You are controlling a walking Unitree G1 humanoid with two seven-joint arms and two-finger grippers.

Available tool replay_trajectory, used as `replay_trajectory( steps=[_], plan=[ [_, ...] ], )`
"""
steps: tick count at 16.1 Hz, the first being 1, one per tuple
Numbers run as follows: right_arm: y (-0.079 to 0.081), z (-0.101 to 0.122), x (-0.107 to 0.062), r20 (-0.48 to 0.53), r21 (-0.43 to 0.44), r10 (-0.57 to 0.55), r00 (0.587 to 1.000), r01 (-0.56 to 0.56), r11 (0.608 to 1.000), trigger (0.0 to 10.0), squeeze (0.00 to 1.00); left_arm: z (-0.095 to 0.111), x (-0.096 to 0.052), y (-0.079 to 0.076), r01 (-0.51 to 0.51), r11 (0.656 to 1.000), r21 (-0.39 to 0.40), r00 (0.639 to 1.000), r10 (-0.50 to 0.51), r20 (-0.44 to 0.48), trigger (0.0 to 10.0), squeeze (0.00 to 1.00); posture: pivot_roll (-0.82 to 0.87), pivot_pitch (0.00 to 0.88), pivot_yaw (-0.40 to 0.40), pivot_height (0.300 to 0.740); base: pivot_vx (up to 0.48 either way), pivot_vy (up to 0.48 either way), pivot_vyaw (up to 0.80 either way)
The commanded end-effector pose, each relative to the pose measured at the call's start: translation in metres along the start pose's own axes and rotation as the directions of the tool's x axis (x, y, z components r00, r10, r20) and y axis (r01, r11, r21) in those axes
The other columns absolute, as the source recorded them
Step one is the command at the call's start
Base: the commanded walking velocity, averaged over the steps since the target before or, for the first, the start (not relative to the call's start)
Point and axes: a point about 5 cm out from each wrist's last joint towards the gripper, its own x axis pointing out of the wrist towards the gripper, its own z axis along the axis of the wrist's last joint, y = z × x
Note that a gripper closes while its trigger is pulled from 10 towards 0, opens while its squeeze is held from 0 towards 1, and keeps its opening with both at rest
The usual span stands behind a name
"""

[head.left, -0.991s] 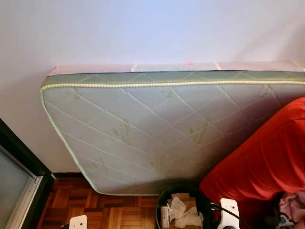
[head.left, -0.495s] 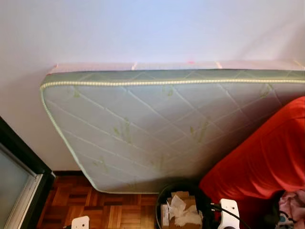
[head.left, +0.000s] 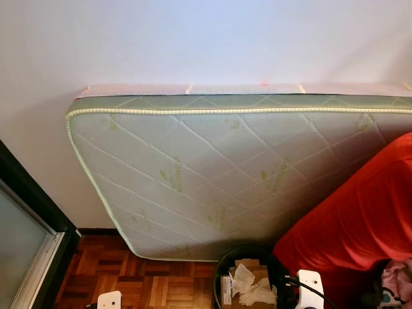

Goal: Clean up the room

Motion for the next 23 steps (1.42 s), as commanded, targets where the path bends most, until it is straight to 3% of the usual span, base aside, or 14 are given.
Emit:
replay_trajectory(
  steps=[1, 23],
  plan=[
    [-0.0012, -0.0016, -0.0006, 0.002, -0.007, -0.001, 1.000, 0.001, 1.000, 10.0, 0.00, -0.0040, -0.0011, -0.0015, 0.008, 1.000, 0.007, 1.000, -0.008, -0.013, 10.0, 0.00, 0.05, 0.067, -0.020, 0.740, 0.000, 0.000, 0.00],
    [-0.0019, -0.0012, -0.0007, 0.000, -0.012, 0.000, 1.000, 0.000, 1.000, 10.0, 0.00, -0.0060, -0.0015, -0.0022, 0.008, 1.000, -0.002, 1.000, -0.008, -0.022, 10.0, 0.00, 0.05, 0.087, -0.030, 0.740, -0.014, 0.000, 0.00]
  ],
)
